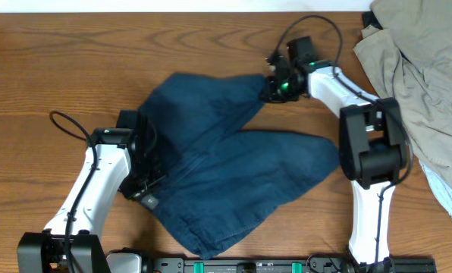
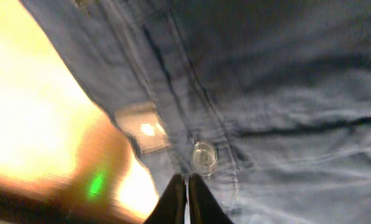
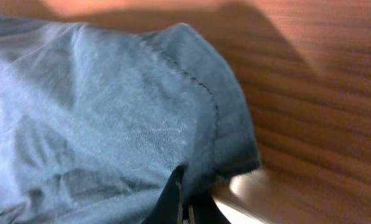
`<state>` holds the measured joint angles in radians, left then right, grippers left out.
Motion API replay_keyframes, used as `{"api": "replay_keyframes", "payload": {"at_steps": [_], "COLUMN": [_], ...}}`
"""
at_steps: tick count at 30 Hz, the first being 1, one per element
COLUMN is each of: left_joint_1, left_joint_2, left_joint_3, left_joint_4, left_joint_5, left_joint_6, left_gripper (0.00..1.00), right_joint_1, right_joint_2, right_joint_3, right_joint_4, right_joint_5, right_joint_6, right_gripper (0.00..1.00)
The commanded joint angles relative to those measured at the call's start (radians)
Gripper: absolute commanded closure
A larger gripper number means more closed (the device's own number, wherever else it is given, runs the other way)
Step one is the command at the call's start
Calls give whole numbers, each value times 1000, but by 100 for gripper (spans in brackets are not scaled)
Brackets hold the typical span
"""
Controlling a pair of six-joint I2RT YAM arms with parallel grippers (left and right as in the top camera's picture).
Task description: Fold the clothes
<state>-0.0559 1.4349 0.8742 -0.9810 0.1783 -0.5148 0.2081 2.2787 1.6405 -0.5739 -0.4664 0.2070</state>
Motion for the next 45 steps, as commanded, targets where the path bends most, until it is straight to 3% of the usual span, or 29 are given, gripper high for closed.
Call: {"api": "replay_keyframes", "payload": {"at_steps": [1,6,9,14,15,16,17,18,19,21,30,35,38,45], "left_joint_1": [4,-2,-23,-78,-92,-109,-124,-136,-148,-169,-186,-243,-299,-421], "left_joint_2": [9,10,13,37,45,53,60,64,67,67,67,67,67,69], "left_joint_3": [-4,-3,-3,-3,-3,-3,-3,-3,-3,-3,-3,-8,-22,-100], "left_joint_4": [78,306,416,445,447,449,452,455,456,444,240,177,175,272], "left_joint_5": [75,227,241,242,242,242,244,250,256,257,303,373,372,372], "left_joint_6": [85,114,66,47,47,48,56,70,79,85,84,84,71,-54], "left_gripper": [94,94,94,94,94,94,92,86,83,76,68,41,30,28], "right_joint_1": [-124,-252,-294,-313,-311,-306,-303,-301,-301,-304,-345,-347,-349,-352], "right_joint_2": [-131,-258,-290,-287,-287,-287,-287,-287,-287,-290,-310,-310,-311,-320], "right_joint_3": [17,17,17,-7,-21,-35,-45,-49,-50,-49,-53,-108,-157,-274], "right_joint_4": [-41,-166,-286,-492,-514,-529,-542,-554,-570,-589,-751,-796,-796,-776], "right_joint_5": [270,306,306,359,390,417,441,465,488,493,448,439,439,409], "right_joint_6": [84,96,91,62,62,62,62,62,62,45,14,1,1,1], "right_gripper": [99,99,99,93,88,75,49,30,28,28,28,27,25,25]}}
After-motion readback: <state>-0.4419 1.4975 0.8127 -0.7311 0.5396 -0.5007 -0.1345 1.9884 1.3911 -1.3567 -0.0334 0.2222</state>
